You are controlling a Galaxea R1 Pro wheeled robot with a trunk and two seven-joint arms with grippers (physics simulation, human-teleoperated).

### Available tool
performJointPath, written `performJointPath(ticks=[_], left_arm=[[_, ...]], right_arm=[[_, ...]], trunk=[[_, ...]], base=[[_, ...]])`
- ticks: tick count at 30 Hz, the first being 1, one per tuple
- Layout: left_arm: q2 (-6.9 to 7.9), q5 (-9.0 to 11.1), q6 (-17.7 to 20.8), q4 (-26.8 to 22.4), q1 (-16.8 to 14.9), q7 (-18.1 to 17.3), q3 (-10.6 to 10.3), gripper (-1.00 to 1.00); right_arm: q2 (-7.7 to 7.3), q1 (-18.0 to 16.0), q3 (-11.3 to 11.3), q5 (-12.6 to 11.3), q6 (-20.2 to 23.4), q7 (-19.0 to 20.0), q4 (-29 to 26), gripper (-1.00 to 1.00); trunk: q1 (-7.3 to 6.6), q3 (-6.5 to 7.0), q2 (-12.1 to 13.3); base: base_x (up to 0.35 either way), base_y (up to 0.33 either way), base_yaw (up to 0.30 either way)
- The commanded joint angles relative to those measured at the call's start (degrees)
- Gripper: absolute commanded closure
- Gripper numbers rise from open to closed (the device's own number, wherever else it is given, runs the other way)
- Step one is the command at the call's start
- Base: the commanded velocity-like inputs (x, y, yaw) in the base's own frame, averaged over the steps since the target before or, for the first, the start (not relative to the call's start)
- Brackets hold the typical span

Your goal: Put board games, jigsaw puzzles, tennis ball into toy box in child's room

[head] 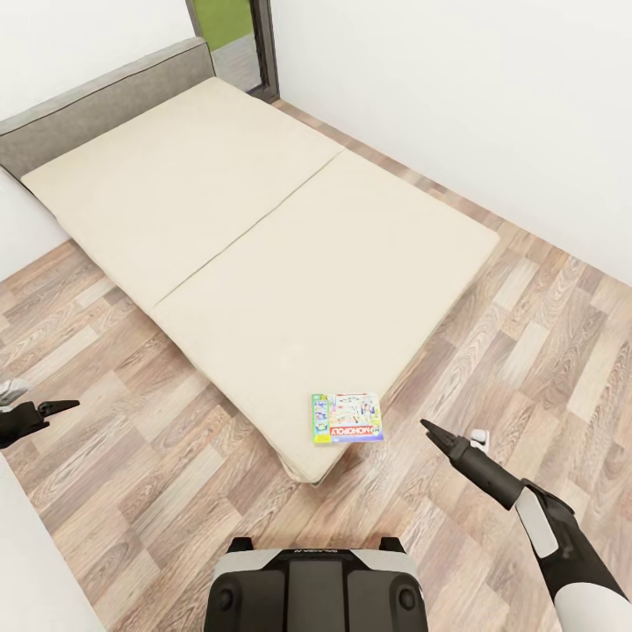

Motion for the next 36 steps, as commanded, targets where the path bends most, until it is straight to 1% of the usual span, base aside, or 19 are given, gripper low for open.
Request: performJointPath(ticks=[1, 6, 15, 26, 36], left_arm=[[0.00, 0.05, 0.28, 0.01, -0.03, -0.15, 0.11, -1.00], [0.13, 0.05, 0.26, 0.02, -0.01, -0.24, 0.19, -1.00], [0.35, 0.05, 0.25, 0.05, -0.01, -0.39, 0.23, -1.00], [0.34, 0.05, 0.25, 0.01, -0.05, -0.42, 0.23, -1.00], [0.41, 0.05, 0.25, 0.01, -0.02, -0.46, 0.23, -1.00]], right_arm=[[0.01, -0.02, -0.03, -0.24, 0.43, 0.20, 0.02, -1.00], [0.16, -0.01, 0.00, 0.07, 0.28, 0.62, 0.01, -1.00], [0.41, 0.00, 0.28, 0.31, 0.06, 0.77, 0.01, -1.00], [0.12, 0.00, 0.43, 0.30, 0.05, 0.78, 0.01, -1.00], [0.15, 0.00, 0.43, 0.33, 0.01, 0.78, 0.01, -1.00]], trunk=[[0.02, -0.06, -0.06], [0.02, -0.26, -0.06], [0.02, -1.02, -0.06], [0.02, -2.05, -0.06], [0.02, -2.99, -0.06]], base=[[0.000, 0.000, 0.000], [0.000, 0.000, 0.000], [0.000, 0.000, 0.000], [0.000, 0.000, 0.000], [0.000, 0.000, 0.000]])
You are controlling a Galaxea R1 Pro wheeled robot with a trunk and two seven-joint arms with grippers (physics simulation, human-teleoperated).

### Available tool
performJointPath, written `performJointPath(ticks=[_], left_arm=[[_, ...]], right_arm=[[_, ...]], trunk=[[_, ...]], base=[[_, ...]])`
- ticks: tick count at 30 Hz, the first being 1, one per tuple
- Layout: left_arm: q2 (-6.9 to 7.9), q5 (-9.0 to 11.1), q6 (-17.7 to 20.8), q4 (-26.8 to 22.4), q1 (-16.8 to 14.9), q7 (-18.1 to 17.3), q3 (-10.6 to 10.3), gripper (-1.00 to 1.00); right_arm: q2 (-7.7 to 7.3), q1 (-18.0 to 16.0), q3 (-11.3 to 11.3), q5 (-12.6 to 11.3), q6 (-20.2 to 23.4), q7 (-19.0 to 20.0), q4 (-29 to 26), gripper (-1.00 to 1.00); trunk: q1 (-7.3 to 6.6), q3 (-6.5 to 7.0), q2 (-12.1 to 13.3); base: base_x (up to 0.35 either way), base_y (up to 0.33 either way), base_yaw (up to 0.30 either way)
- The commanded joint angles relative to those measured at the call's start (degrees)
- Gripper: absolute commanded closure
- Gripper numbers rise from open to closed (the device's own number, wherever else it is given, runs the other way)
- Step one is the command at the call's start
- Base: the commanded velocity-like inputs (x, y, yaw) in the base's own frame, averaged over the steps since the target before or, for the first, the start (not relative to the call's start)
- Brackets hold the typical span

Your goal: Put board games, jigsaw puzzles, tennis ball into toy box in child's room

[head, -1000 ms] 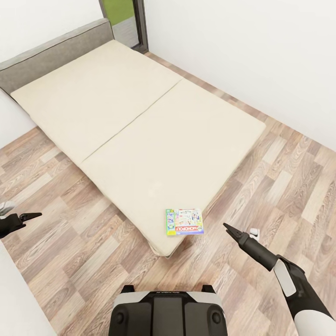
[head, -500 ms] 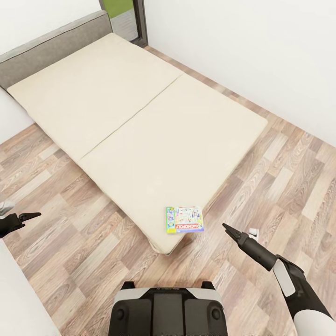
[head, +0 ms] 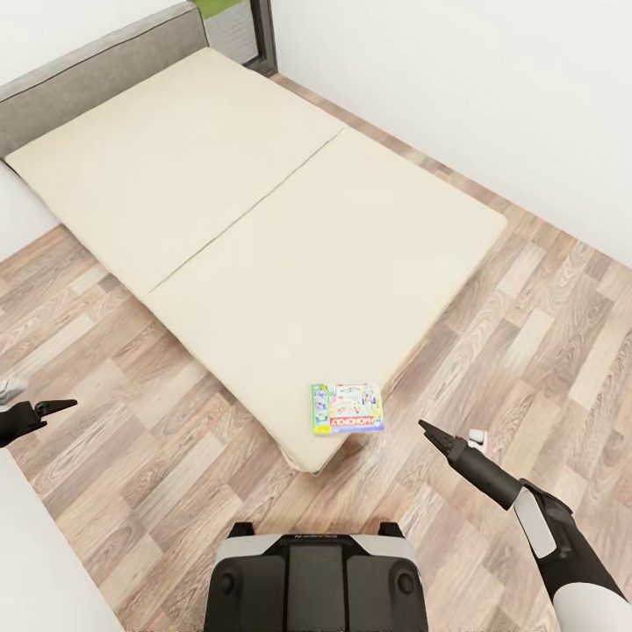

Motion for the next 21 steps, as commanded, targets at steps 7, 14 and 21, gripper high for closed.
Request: performJointPath(ticks=[7, 14, 21], left_arm=[[0.00, 0.06, 0.29, 0.02, -0.05, -0.14, 0.10, -1.00], [-0.06, 0.06, 0.28, 0.02, -0.03, -0.07, 0.03, -1.00], [-0.07, 0.06, 0.29, 0.03, -0.05, -0.06, 0.06, -1.00]], right_arm=[[0.01, -0.02, 0.00, -0.29, 0.39, 0.08, 0.01, -1.00], [0.01, -0.02, 0.04, -0.29, 0.29, 0.11, 0.01, -1.00], [0.00, -0.02, 0.05, -0.29, 0.28, 0.22, 0.01, -1.00]], trunk=[[0.02, -0.70, -0.06], [0.02, -1.36, -0.06], [0.02, -2.02, -0.06]], base=[[0.000, 0.000, 0.000], [0.000, 0.000, 0.000], [0.000, 0.000, 0.000]])
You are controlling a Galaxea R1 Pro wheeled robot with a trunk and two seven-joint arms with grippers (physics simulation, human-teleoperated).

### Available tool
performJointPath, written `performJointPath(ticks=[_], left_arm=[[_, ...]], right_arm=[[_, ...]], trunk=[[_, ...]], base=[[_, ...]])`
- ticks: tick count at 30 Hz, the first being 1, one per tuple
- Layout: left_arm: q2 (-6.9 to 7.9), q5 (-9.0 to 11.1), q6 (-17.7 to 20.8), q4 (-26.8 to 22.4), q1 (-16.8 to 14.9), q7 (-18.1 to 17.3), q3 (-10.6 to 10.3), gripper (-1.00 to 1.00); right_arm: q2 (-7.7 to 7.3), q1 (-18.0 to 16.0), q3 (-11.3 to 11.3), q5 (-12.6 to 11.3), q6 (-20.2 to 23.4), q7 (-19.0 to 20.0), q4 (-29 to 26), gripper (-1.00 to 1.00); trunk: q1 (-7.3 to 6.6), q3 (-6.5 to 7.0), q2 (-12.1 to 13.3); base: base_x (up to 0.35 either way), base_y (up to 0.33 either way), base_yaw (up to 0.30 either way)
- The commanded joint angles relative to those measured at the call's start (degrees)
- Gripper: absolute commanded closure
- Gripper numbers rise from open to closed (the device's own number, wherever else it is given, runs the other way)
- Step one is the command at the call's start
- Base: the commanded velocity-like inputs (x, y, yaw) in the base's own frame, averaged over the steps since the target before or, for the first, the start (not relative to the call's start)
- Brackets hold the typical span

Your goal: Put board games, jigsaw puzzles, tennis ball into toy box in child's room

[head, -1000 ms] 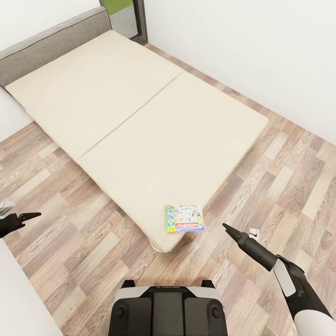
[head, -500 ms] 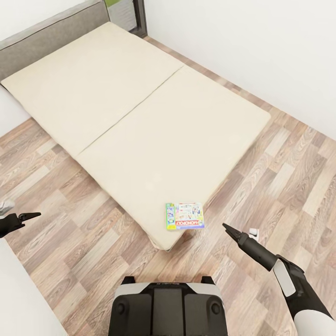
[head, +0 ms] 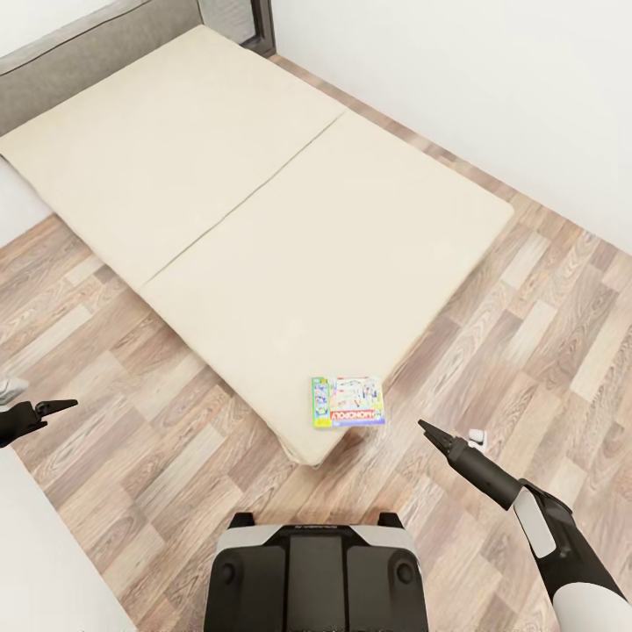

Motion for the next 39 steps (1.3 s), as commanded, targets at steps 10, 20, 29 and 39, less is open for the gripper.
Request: performJointPath(ticks=[10, 20, 29, 39], left_arm=[[-0.07, 0.06, 0.25, 0.04, -0.02, -0.06, 0.06, -1.00], [-0.30, 0.09, 0.21, 0.02, -0.04, 0.04, 0.02, -1.00], [-0.70, 0.23, -0.05, -0.04, -0.01, -0.02, 0.08, -1.00], [-1.91, -0.06, -3.03, -0.12, -0.02, 0.65, -0.05, -1.00]], right_arm=[[0.01, -0.02, -0.04, -0.30, 0.45, 0.10, 0.01, -1.00], [0.01, -0.02, 0.02, -0.30, 0.45, 0.11, -0.03, -1.00], [0.09, -0.02, 0.05, -0.30, -0.44, 0.17, -0.07, -1.00], [0.10, -0.02, 0.08, -0.30, -0.76, 0.24, -0.07, -1.00]], trunk=[[0.02, -0.99, -0.06], [0.02, -1.93, -0.06], [0.02, -2.78, -0.06], [0.02, -3.72, -0.06]], base=[[0.000, 0.000, 0.000], [0.000, 0.000, 0.000], [0.000, 0.000, 0.000], [0.000, 0.000, 0.000]])
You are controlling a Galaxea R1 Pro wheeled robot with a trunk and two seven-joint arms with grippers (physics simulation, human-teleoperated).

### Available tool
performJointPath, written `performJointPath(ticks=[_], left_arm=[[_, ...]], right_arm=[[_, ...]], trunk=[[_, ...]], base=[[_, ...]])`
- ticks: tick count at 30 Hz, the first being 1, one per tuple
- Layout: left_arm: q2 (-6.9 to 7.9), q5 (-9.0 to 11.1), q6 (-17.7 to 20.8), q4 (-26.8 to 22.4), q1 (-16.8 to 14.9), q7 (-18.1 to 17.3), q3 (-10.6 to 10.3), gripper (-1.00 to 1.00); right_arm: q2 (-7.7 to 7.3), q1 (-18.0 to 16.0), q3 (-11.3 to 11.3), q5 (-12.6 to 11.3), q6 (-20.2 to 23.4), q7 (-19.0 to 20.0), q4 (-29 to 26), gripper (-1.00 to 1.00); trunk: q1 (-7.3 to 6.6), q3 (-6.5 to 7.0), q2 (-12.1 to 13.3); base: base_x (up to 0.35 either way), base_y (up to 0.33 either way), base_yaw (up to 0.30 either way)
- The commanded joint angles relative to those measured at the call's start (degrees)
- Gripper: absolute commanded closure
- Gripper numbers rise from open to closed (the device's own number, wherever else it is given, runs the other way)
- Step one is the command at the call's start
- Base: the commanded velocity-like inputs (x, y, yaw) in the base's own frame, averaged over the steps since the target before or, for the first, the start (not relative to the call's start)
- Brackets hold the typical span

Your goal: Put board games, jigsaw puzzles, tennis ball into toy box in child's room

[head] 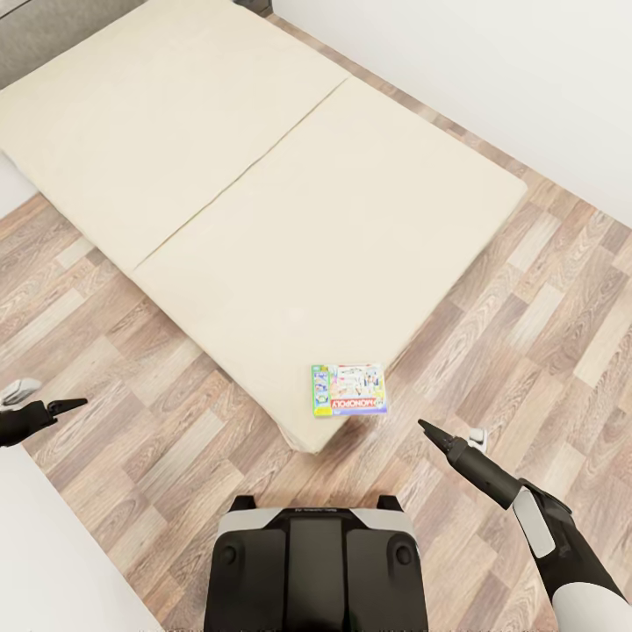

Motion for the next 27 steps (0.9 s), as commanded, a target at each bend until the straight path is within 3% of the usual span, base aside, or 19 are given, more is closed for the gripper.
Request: performJointPath(ticks=[1, 13, 21, 27], left_arm=[[-0.04, 0.10, 0.16, 0.02, -0.03, -0.10, 0.10, -1.00], [-1.17, -0.12, -0.94, 0.03, -0.03, 0.23, -0.60, -1.00], [-1.73, -0.91, -3.65, 0.03, -0.04, 4.01, -1.55, -1.00], [-1.78, -0.97, -4.07, 0.03, -0.07, 4.80, -1.63, -1.00]], right_arm=[[0.00, -0.02, -0.04, -0.30, 0.46, 0.15, 0.01, -1.00], [0.15, -0.02, 0.02, -0.22, 0.18, 1.50, 0.01, -1.00], [0.20, -0.02, 0.02, -0.21, -0.50, 1.68, 0.01, -1.00], [0.25, -0.02, 0.02, -0.21, -0.73, 1.78, 0.01, -1.00]], trunk=[[0.02, -0.14, -0.06], [0.02, -1.27, -0.06], [0.02, -2.02, -0.06], [0.02, -2.59, -0.06]], base=[[0.000, 0.000, 0.000], [0.000, 0.000, 0.000], [0.000, 0.000, 0.000], [0.000, 0.000, 0.000]])
